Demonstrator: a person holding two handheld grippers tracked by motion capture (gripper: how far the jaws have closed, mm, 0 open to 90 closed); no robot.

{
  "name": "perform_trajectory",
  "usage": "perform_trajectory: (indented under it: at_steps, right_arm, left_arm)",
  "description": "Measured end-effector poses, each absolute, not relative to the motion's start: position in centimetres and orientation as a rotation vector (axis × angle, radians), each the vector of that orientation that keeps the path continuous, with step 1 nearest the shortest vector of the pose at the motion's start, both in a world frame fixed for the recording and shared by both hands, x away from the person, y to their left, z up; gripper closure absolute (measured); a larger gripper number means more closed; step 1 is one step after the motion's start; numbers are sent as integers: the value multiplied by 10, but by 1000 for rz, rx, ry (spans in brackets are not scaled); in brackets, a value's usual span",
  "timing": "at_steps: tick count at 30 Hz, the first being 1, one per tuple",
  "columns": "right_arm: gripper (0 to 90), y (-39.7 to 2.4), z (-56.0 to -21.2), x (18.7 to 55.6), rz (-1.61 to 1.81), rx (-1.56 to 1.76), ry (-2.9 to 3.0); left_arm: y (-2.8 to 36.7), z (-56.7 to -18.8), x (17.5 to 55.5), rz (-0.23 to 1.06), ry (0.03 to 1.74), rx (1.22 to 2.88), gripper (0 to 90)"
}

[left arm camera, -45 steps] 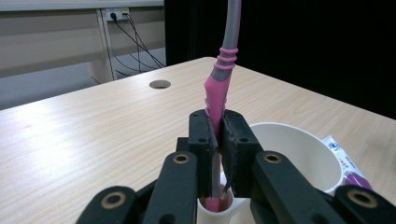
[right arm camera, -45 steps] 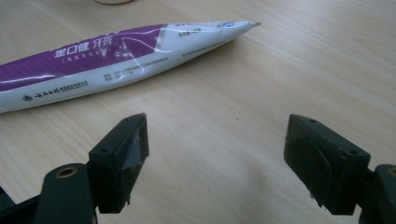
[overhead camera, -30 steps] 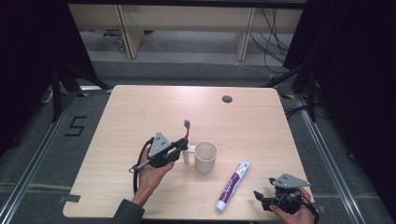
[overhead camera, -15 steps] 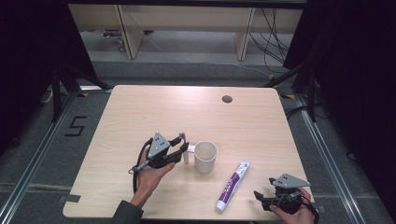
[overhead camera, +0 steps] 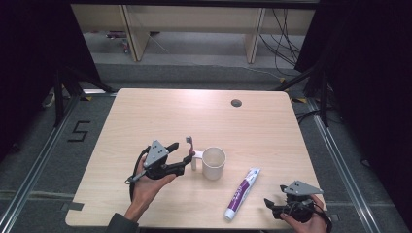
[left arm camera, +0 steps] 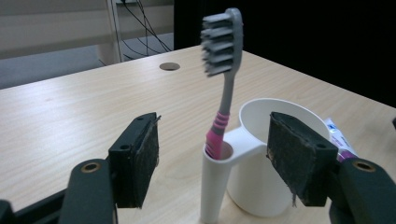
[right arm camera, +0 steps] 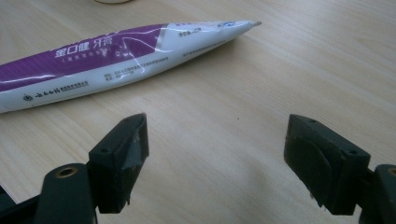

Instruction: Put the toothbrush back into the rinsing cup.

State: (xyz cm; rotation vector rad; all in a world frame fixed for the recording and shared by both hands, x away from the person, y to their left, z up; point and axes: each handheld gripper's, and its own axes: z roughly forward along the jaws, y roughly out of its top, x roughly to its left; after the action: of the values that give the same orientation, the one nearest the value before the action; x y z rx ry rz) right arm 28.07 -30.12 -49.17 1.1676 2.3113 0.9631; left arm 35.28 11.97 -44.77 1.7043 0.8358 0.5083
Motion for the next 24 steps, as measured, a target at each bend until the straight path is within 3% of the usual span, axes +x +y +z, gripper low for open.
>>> perform_trajectory:
  at_steps: [24]
  right_arm:
    - [232,-303,-492,281,986,1201,2362]
  left_arm:
    - [151,-472,316,436,900,1787,262]
